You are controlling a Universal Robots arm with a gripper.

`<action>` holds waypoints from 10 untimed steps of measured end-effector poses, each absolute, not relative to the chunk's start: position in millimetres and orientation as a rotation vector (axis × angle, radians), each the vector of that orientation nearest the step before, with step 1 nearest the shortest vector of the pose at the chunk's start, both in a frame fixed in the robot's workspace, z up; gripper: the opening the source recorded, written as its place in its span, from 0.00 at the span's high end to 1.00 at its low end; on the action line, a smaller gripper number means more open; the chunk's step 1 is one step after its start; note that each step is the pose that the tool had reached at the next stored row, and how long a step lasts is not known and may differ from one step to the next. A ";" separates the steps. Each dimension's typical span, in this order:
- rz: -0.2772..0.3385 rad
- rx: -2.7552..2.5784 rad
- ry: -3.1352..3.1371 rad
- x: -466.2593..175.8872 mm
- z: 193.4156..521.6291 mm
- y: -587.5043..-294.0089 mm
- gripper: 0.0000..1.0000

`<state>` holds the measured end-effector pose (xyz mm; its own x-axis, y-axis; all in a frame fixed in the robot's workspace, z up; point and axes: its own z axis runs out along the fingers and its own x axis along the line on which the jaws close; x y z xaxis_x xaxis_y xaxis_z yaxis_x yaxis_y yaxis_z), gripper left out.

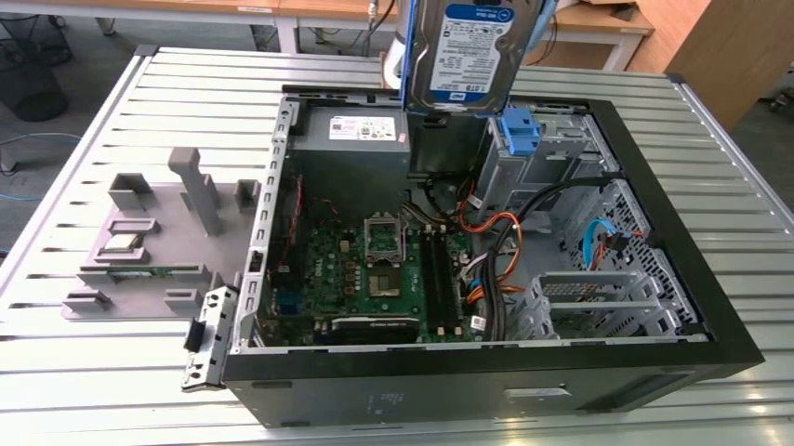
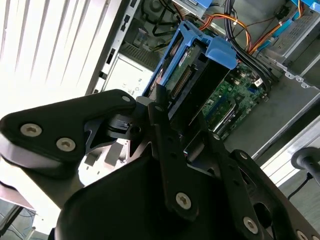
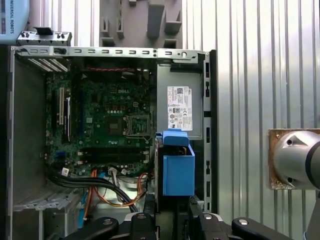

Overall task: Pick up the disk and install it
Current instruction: 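Pick up the disk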

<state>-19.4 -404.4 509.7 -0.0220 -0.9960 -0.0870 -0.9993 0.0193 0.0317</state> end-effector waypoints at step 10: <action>0.125 -2.171 2.216 -19.4 505.5 -418.7 0.65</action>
<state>-19.4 -418.7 505.5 -0.0220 -0.9964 -0.0825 -0.9993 0.0195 0.0316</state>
